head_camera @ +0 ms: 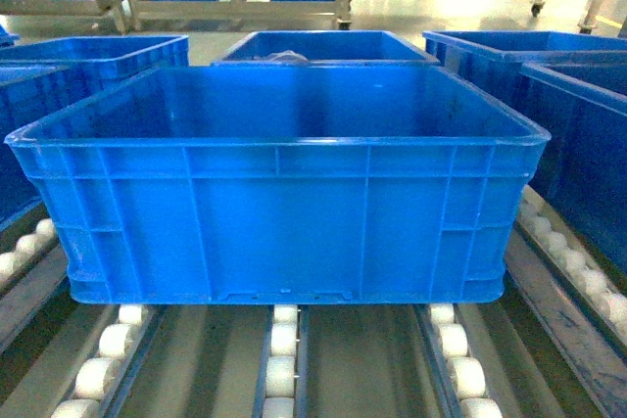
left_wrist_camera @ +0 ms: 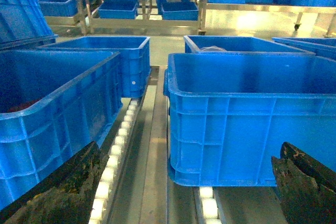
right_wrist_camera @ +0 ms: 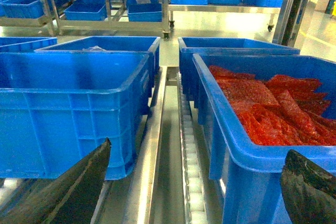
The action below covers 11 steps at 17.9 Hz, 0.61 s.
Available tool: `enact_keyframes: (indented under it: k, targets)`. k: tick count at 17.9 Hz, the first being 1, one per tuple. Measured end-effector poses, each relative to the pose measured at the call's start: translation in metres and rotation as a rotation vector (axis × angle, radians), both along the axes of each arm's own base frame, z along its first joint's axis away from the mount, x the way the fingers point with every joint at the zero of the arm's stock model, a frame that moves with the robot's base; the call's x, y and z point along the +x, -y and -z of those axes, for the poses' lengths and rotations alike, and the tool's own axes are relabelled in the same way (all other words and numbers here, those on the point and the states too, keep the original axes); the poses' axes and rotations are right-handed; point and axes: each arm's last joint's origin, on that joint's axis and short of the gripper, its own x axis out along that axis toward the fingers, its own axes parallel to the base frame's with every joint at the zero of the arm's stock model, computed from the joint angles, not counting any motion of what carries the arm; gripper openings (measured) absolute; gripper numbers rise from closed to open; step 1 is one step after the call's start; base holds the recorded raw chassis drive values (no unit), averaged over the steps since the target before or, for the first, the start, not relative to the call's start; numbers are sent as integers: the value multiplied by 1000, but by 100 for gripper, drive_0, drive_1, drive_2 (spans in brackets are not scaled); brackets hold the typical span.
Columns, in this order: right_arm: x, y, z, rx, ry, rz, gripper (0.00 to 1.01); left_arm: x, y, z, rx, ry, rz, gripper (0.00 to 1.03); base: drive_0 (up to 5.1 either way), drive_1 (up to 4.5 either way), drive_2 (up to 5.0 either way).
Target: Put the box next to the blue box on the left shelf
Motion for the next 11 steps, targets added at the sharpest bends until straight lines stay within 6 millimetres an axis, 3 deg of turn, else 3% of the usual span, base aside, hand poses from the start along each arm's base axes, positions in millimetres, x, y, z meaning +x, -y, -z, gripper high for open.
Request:
enact_keyframes:
  k: [11]
  targets:
    - [0, 0, 0, 0, 0, 0, 98, 0, 0, 0, 0, 0, 0, 98, 0, 0, 0]
